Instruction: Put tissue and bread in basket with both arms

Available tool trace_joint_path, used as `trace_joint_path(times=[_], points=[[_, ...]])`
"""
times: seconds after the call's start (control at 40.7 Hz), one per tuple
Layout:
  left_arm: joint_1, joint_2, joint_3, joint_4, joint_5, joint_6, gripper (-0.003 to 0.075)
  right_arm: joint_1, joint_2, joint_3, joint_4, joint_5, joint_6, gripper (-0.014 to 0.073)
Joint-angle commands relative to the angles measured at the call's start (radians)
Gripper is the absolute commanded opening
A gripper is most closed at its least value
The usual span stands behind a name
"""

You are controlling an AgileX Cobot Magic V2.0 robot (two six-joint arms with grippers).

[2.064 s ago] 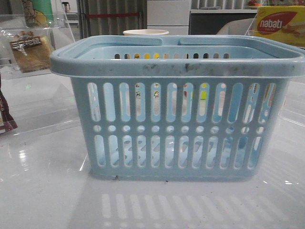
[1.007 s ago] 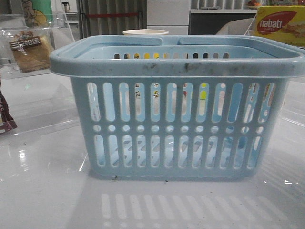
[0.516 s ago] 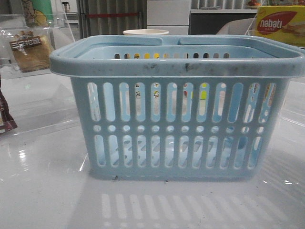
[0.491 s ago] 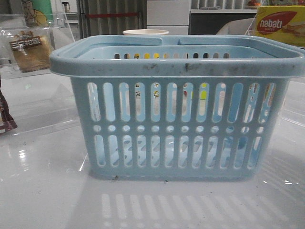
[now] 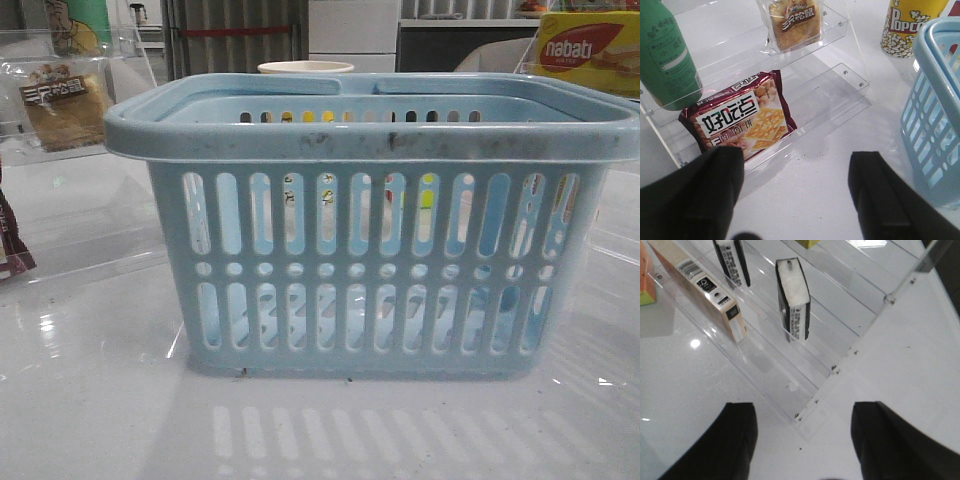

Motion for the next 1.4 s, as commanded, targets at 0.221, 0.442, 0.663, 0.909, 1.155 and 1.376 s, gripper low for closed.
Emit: trace_joint_path(times=[0.221,0.442,0.663,0.909,1.155,1.376], points=[[-0.006,0.002,-0.035,-0.003,-0.074,-0.007,0.0509,-0.007,0.210,-0.207,0.024,-0.074,-0.005,0.0510],[-0.006,0.002,-0.035,-0.003,-0.074,-0.007,0.0509,-0.007,0.328,-0.293,0.024,-0.098,-0.005,0.0510],[-0.006,0.002,-0.035,-0.003,-0.074,-0.007,0.0509,-0.007,0.415,-0.340,0.024,-0.138,-0.005,0.0510],[-0.006,0.002,-0.035,-0.003,-0.074,-0.007,0.0509,-0.007,0.457,-0.340,0.024,-0.214,-0.005,0.0477],[-0.006,0.002,-0.035,-0.003,-0.074,-0.007,0.0509,-0.006,0.444,-0.340,0.067,-0.206,-0.005,0.0235],[-0.006,0.002,-0.035,-0.003,-0.074,-0.007,0.0509,0.002,0.379,-0.340,0.106,-0.171,-0.005,0.0217]])
